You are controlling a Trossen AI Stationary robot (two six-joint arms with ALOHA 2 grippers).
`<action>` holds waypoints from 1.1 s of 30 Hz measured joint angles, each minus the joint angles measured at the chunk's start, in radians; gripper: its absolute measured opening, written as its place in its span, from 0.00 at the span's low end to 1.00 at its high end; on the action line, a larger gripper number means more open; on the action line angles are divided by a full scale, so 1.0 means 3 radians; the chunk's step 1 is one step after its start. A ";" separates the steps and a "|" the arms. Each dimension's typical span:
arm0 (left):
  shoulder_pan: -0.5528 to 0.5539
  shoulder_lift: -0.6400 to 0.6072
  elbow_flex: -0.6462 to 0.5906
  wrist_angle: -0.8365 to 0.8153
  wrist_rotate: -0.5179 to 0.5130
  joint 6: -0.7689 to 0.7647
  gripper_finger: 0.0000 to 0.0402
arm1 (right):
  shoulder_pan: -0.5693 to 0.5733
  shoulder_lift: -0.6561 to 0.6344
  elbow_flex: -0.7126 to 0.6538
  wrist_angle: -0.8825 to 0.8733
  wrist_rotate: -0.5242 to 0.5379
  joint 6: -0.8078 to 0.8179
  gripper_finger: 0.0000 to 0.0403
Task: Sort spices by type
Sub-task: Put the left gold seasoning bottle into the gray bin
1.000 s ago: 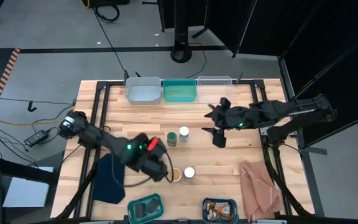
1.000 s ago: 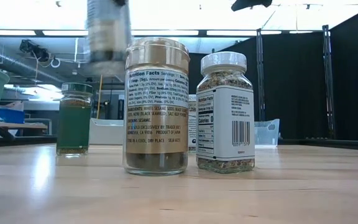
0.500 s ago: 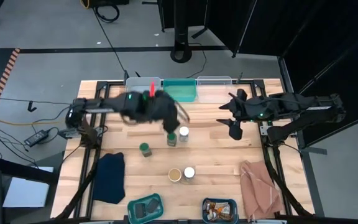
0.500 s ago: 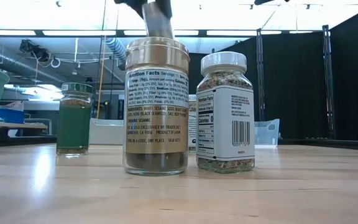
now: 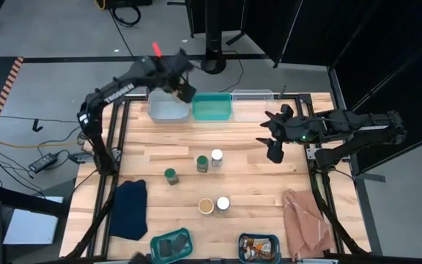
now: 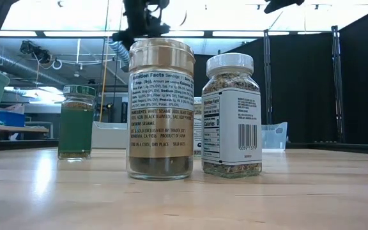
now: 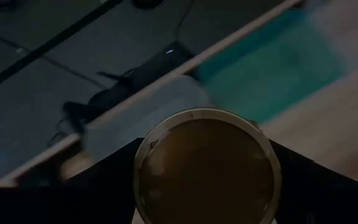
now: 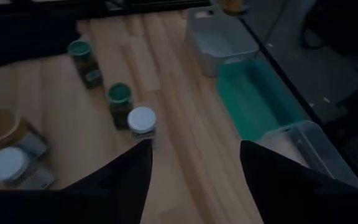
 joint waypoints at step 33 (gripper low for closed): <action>0.1181 -0.0722 -0.2543 0.1790 0.0512 0.0787 0.69 | -0.0415 0.0386 0.0000 0.0195 0.0105 0.0326 0.61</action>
